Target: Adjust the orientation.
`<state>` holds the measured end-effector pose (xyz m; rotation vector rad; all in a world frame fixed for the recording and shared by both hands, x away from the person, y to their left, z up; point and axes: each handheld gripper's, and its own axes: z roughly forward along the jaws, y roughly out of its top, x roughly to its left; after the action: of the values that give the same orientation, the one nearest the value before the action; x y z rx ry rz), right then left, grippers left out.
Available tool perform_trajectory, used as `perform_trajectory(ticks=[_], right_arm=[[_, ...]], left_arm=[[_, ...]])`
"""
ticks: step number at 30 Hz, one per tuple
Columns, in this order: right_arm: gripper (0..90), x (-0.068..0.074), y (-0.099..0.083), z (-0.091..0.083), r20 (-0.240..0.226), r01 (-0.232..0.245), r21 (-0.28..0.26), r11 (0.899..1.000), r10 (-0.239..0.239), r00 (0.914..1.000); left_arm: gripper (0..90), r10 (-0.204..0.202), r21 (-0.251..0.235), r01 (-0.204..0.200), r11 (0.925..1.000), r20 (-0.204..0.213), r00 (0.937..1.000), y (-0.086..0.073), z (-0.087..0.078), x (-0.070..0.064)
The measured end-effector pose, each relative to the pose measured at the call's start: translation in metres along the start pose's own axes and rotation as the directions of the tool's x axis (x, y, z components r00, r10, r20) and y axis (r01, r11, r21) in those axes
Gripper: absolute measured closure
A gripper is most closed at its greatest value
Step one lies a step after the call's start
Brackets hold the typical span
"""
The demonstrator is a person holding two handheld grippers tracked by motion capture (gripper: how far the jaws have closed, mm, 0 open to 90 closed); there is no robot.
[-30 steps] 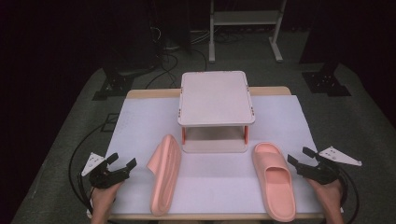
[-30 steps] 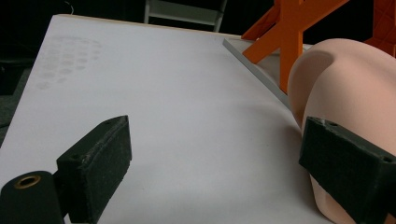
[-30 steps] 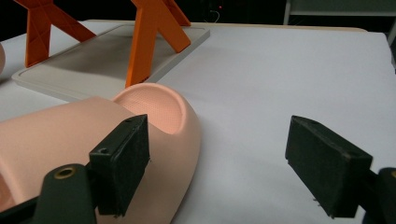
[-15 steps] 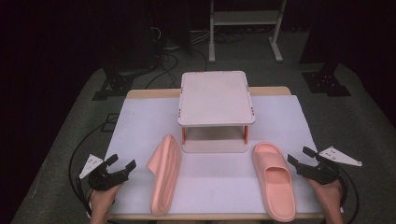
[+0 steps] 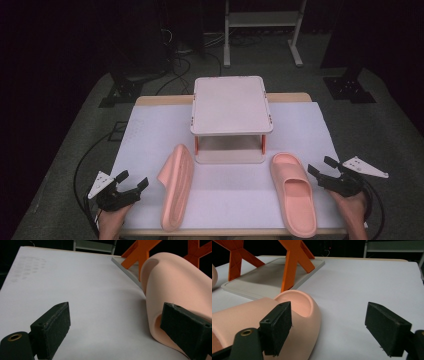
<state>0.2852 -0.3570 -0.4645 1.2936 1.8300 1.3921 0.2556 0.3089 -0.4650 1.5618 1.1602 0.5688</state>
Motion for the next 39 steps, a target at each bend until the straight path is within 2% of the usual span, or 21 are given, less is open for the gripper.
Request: perform_trajectory(ticks=[20,29,32,39], right_arm=[[20.8,0.000,0.000,0.000,-0.004,-0.004,-0.010,1.000,0.004,1.0000],[20.8,0.000,0.000,0.000,-0.007,-0.005,-0.012,1.000,0.005,1.0000],[20.8,0.000,0.000,0.000,-0.011,-0.006,-0.011,1.000,0.006,0.9999],[20.6,0.001,0.001,-0.001,-0.013,-0.010,-0.013,1.000,0.010,0.9999]], left_arm=[[9.2,0.054,0.085,-0.059,0.9946,0.053,0.9971,-0.004,0.013,-0.013],[9.3,0.070,0.095,-0.075,0.9926,0.060,0.9958,-0.005,0.017,-0.017],[13.3,0.099,0.110,-0.105,0.9884,0.059,0.9934,-0.005,0.018,-0.019],[14.3,0.094,0.128,-0.100,0.9868,0.051,0.9943,-0.005,0.021,-0.021]])
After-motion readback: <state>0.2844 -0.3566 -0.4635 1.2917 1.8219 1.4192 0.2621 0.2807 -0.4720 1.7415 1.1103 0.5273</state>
